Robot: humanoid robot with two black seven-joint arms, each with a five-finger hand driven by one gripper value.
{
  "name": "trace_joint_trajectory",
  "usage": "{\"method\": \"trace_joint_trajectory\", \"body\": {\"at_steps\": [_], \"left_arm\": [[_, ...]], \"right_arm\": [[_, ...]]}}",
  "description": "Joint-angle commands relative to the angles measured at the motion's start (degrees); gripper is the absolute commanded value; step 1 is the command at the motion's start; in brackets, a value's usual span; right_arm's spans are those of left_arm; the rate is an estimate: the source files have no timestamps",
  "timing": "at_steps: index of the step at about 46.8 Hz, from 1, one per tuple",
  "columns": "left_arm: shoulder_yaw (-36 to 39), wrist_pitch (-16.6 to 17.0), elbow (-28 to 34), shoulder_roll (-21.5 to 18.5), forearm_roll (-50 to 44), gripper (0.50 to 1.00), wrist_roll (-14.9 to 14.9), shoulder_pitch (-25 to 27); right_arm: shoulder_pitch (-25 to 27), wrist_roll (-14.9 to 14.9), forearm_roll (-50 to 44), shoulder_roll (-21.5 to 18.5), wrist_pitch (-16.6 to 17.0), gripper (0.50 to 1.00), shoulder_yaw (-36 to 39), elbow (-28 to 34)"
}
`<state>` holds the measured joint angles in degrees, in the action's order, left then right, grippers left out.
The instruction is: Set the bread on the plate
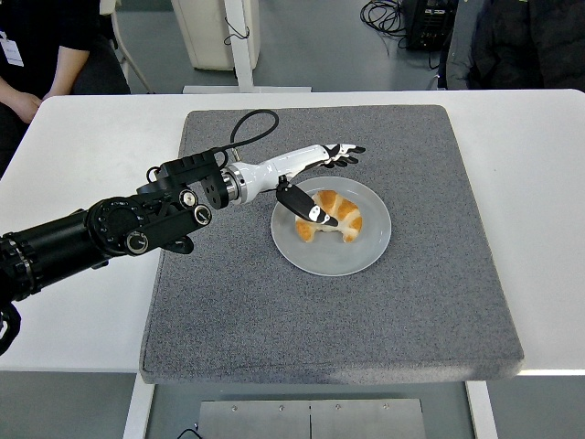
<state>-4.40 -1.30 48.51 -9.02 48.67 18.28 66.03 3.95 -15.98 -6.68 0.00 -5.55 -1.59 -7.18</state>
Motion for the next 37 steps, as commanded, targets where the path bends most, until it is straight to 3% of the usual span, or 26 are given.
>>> {"method": "trace_joint_trajectory", "body": {"at_steps": [1, 9, 20, 37], "left_arm": [[-0.1, 0.0, 0.0, -0.2, -4.2, 0.955, -0.3, 2.3], [-3.2, 0.2, 0.0, -1.9, -12.9, 0.955, -0.5, 3.3], [-11.2, 0.8, -1.2, -2.2, -23.1, 0.955, -0.3, -1.5], [-19.0, 0.7, -6.9, -1.7, -25.5, 0.955, 0.4, -7.3]], "right_arm": [[0.0, 0.0, 0.0, 0.0, 0.0, 1.000, 0.0, 0.0], [0.0, 0.0, 0.0, 0.0, 0.0, 1.000, -0.1, 0.0], [0.0, 0.0, 0.0, 0.0, 0.0, 1.000, -0.1, 0.0], [0.0, 0.0, 0.0, 0.0, 0.1, 1.000, -0.1, 0.0]]}}
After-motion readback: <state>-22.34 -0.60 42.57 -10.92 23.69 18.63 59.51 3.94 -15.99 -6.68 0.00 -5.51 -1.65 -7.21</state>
